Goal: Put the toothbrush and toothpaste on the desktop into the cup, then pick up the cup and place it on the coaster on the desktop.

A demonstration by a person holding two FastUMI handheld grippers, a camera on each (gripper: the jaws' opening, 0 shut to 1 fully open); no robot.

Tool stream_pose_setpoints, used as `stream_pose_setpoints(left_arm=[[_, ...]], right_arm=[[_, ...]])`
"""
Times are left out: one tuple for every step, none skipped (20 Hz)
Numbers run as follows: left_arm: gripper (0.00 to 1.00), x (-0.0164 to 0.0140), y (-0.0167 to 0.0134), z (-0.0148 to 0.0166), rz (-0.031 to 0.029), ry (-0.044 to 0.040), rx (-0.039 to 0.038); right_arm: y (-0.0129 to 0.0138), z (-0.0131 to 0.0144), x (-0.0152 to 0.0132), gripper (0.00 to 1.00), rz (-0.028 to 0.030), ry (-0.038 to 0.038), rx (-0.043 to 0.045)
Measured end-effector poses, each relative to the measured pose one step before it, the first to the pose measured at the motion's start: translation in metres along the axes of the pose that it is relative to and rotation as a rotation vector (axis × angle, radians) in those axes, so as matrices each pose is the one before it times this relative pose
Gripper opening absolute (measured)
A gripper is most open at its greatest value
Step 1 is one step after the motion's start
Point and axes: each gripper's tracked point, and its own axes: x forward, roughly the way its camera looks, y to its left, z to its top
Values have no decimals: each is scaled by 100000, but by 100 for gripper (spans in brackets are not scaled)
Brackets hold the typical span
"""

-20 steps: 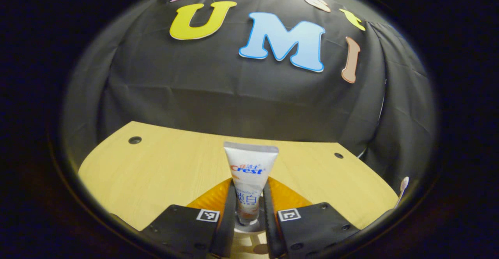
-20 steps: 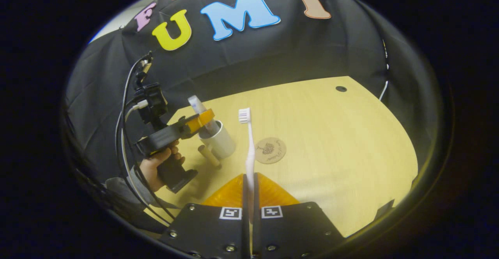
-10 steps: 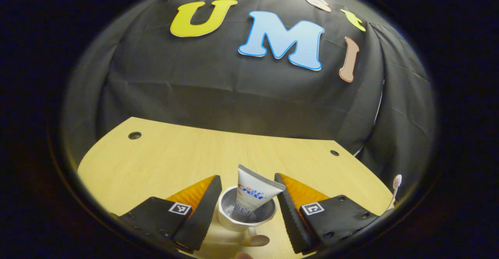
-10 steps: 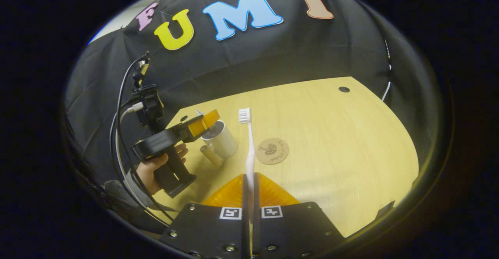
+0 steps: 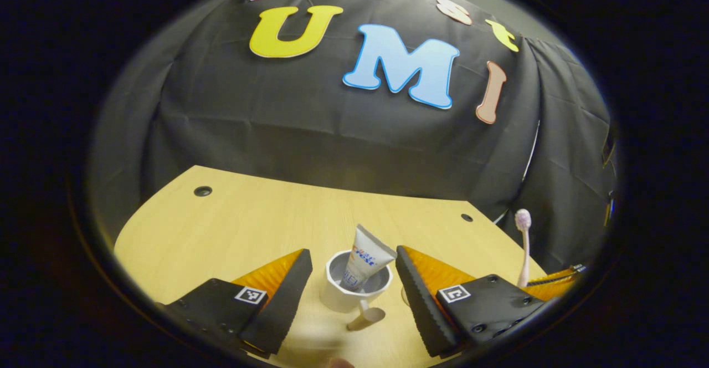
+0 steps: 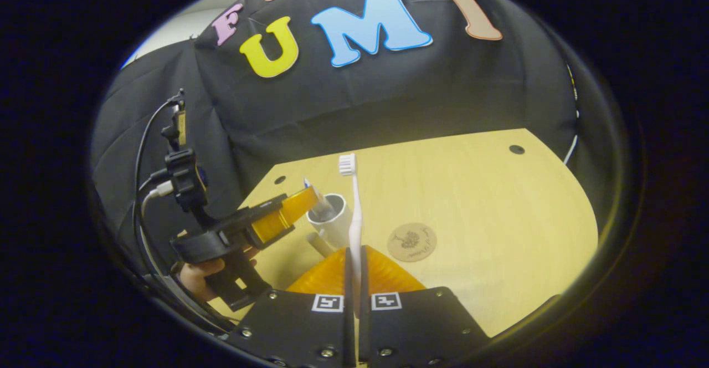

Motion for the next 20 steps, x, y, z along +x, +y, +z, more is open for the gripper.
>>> stream_pose_setpoints(left_arm=[[97, -626, 238, 28, 127, 435, -266], [94, -641, 259, -75, 481, 146, 3], [94, -626, 201, -185, 51, 342, 291], [94, -492, 297, -234, 523, 488, 501], [94, -372, 198, -129, 311, 190, 334], [94, -369, 169, -208, 130, 433, -70], [97, -330, 283, -179, 199, 303, -601], [94, -403, 260, -200, 3, 320, -1091], [94, -375, 208, -231, 81, 577, -1217], [94, -304, 235, -147, 120, 576, -1292], [97, -320, 242, -288, 152, 542, -1367], [97, -275, 251, -253, 251, 692, -1290], [94, -210, 417, -297, 316, 820, -1286], [94, -165, 437, -265, 473, 823, -1245], [94, -339, 403, -354, 857, 758, -1187], [94, -274, 746, -139, 1791, 344, -1060], [97, -40, 211, -193, 803, 559, -1330], [97, -149, 397, -288, 988, 797, -1405], [97, -185, 452, -376, 820, 1015, -1258], [97, -12, 421, -447, 688, 1327, -954]], right_arm=[[496, 527, 622, 4, 1249, -706, -1042], [456, 594, 550, 4, 1326, -896, -868], [391, 496, 625, 4, 1082, -800, -774], [381, 548, 620, 4, 1161, -661, -698], [330, 503, 645, 4, 982, -774, -540], [307, 635, 665, 4, 878, -897, -318], [301, 525, 633, 4, 904, -898, -136], [119, 535, 784, 4, 652, -1094, -41], [87, 547, 870, 4, 510, -1097, -56], [67, 646, 689, 4, 269, -1171, -396], [-113, 594, 737, 4, 7, -1184, -681], [-270, 835, 780, 4, 86, -1229, -705], [-13, 520, 868, 4, 219, -1183, -437], [-68, 448, 830, 4, 264, -1274, 117], [165, 190, 682, 4, 589, -1308, 563], [-45, 261, 695, 4, 205, -1084, 714], [-86, 72, 766, 4, -129, -641, 343], [-120, 150, 751, 4, -344, -611, -325], [-18, -51, 545, 4, -258, -724, -356], [-82, 67, 544, 4, -203, -847, -303]])
